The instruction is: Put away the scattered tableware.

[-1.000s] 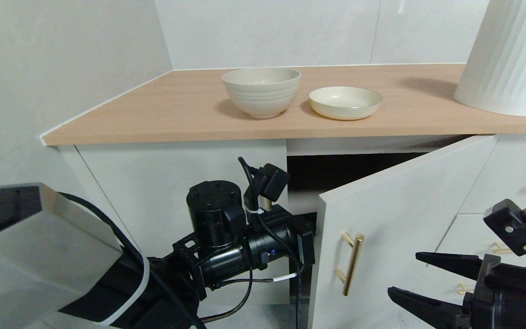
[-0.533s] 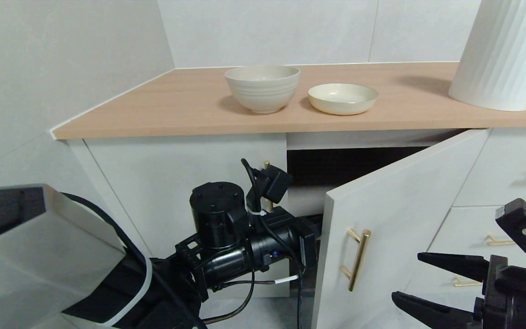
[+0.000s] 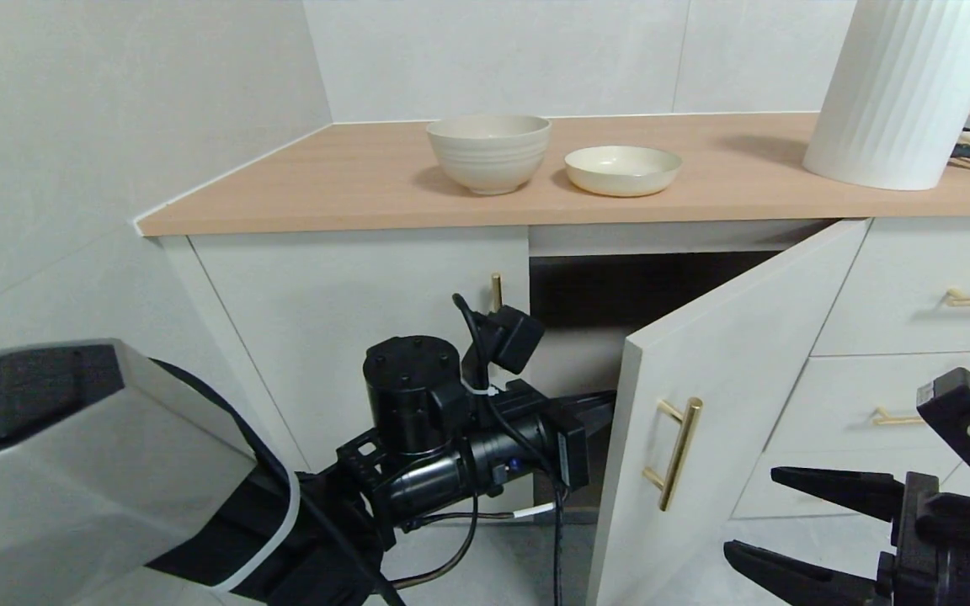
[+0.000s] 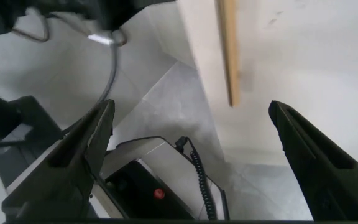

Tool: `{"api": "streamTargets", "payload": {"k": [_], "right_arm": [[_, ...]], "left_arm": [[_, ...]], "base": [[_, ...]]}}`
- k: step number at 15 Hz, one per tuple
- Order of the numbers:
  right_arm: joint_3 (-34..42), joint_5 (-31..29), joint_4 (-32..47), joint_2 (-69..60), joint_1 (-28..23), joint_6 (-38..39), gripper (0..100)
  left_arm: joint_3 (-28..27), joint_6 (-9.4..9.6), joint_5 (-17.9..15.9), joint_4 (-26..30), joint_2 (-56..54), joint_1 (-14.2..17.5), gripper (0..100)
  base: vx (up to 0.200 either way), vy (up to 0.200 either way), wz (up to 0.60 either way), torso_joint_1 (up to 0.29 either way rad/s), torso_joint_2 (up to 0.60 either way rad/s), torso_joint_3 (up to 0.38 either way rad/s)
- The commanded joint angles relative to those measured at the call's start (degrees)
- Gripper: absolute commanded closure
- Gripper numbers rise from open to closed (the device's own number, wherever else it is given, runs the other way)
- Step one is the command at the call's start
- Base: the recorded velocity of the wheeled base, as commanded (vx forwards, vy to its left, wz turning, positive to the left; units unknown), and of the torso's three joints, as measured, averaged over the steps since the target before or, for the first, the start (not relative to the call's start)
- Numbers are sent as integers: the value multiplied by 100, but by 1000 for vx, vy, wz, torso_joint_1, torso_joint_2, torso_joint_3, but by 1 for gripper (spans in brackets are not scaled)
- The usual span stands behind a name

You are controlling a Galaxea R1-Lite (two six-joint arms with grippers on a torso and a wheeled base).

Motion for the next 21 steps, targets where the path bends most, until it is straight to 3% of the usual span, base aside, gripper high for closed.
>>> {"api": "streamTargets", "payload": {"k": [1,4,9,21], "right_arm": [[2,2,2,13,-2,0,0],[11,2,2,31,-2,0,0],[20,2,2,40,-2,0,0],[20,2,-7,4,165,9,0]], "left_arm": [[-188,-8,144,-8,226,-14,100],[-408,-8,513,-52,420,-75,100],[-364,-8,495,-96,481,-233,100],[-584,-17,504,-228,842,-304,100]], "base": [[0,0,0,0,0,0],[0,0,0,0,0,0],[-120,0,0,2,2,0],[0,0,0,0,0,0]]}}
